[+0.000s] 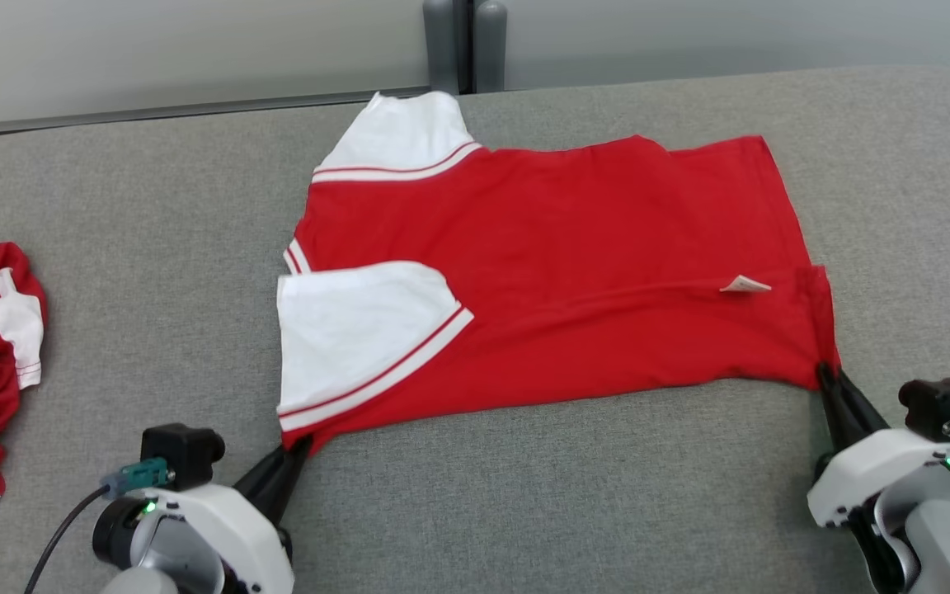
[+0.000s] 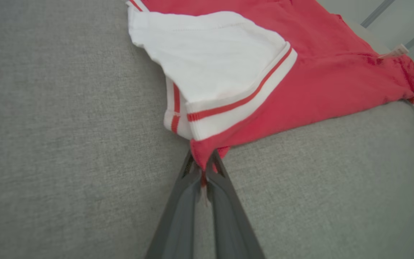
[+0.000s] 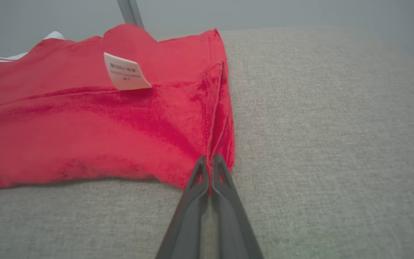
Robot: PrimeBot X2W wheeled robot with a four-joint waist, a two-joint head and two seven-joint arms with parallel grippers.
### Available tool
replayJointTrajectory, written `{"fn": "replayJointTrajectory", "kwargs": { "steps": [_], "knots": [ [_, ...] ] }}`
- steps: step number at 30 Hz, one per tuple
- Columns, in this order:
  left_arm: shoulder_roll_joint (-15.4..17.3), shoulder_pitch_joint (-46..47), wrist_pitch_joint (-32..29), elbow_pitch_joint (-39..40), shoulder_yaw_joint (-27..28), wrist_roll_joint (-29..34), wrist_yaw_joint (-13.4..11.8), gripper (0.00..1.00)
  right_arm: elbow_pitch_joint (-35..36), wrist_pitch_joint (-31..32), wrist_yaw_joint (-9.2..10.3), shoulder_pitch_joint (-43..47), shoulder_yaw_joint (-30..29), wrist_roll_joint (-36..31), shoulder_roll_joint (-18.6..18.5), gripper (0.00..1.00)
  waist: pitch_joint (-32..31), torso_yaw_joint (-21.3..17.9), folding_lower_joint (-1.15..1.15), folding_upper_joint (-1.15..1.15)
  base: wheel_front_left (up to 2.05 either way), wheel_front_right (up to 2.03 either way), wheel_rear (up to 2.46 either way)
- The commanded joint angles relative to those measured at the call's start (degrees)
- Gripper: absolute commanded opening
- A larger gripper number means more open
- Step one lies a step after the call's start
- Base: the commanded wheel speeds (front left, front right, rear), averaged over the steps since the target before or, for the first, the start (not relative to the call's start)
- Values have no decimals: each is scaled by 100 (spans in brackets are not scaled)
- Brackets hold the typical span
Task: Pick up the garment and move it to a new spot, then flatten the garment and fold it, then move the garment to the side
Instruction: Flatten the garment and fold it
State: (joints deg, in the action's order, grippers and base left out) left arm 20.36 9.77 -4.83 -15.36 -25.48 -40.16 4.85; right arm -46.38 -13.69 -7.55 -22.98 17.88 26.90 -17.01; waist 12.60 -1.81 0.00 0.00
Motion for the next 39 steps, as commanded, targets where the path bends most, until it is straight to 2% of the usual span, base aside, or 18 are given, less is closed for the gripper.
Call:
{"fn": "replayJointTrajectory", "kwargs": {
  "steps": [1, 9, 17, 23, 29, 30, 31, 32, 33, 36, 39],
  "knots": [
    [127, -118, -81, 123, -7, -56, 23, 0, 117, 78, 11, 150, 96, 148, -133, 0, -56, -19, 0, 0, 0, 0, 0],
    [653, -897, -619, 1318, -71, -99, -216, 0, 1203, 485, 11, 1027, 636, 839, -1056, 0, -190, -9, 0, 0, 0, 0, 0],
    [983, -1685, -1032, 2340, -155, -161, -564, 0, 2241, 903, 12, 2050, 424, 1036, -1716, 0, -307, 1, 0, 0, 0, 0, 0],
    [1048, -2200, -1315, 2653, -214, -413, -782, 0, 2944, 1360, 12, 2775, -3, 1058, -1794, 0, -368, -30, 0, 0, 0, 0, 0],
    [1161, -2293, -1515, 2568, -281, -385, -860, 0, 3191, 1664, 12, 3108, -348, 847, -1597, 0, -490, -44, 0, 0, 0, 0, 0],
    [1160, -2283, -1535, 2531, -299, -355, -885, 19, 3238, 1710, 12, 3143, -395, 805, -1546, 0, -503, -46, 0, 0, 0, 0, 0],
    [1129, -2276, -1542, 2500, -306, -352, -915, 48, 3288, 1736, 12, 3186, -453, 763, -1499, 34, -513, -50, 0, 0, 0, 0, 0],
    [1116, -2268, -1547, 2482, -314, -342, -935, 100, 3344, 1757, 12, 3221, -536, 704, -1457, 85, -519, -59, 0, 0, 0, 0, 0],
    [1093, -2255, -1549, 2473, -314, -327, -967, 100, 3399, 1739, 12, 3240, -617, 650, -1419, 100, -519, -69, 0, 0, 0, 0, 0],
    [1056, -2256, -1575, 2515, -292, -400, -1044, 100, 3573, 1700, 11, 3336, -900, 508, -1330, 100, -506, -98, 0, 0, 0, 0, 0],
    [1192, -2255, -1704, 2638, -204, -417, -1119, 100, 3795, 1750, 11, 3400, -1173, 335, -1295, 100, -481, -125, 0, 0, 0, 0, 0]
  ]
}}
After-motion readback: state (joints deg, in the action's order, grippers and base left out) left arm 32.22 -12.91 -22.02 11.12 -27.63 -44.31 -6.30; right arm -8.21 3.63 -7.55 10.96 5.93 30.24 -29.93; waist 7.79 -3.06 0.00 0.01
